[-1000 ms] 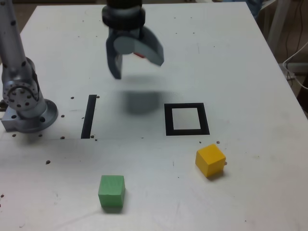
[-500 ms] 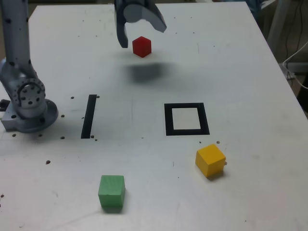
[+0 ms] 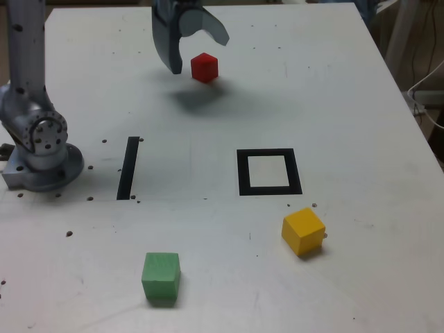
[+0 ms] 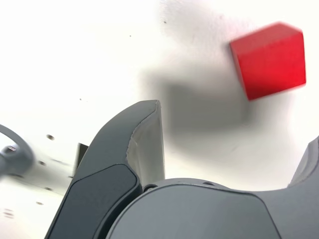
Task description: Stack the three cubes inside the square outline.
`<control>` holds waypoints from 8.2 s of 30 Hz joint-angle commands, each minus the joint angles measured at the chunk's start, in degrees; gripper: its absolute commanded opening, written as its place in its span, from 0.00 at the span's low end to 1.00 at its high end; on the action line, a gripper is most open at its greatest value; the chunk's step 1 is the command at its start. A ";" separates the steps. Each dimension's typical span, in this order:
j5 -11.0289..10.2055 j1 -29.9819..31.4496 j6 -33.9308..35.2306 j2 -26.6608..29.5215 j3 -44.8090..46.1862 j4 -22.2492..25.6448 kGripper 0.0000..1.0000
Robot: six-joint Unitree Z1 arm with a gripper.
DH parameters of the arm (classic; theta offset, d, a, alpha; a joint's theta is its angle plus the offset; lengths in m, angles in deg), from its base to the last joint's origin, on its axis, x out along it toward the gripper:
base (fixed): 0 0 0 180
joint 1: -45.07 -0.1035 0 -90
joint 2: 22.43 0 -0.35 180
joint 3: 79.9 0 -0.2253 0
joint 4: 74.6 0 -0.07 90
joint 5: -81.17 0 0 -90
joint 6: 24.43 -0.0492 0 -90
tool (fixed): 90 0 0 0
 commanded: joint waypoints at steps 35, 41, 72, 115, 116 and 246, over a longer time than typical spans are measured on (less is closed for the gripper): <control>-5.03 -0.19 11.46 -12.24 -5.45 -6.78 0.59; -4.23 -0.09 9.55 -12.07 -6.78 -5.99 0.50; -5.51 1.61 6.86 -11.01 -8.32 -8.55 0.09; 1.09 42.96 19.40 -5.64 -2.20 -2.82 0.11; 1.15 43.46 19.51 -5.63 -2.20 -2.84 0.11; 7.82 63.88 50.21 -17.64 -18.37 -1.78 0.52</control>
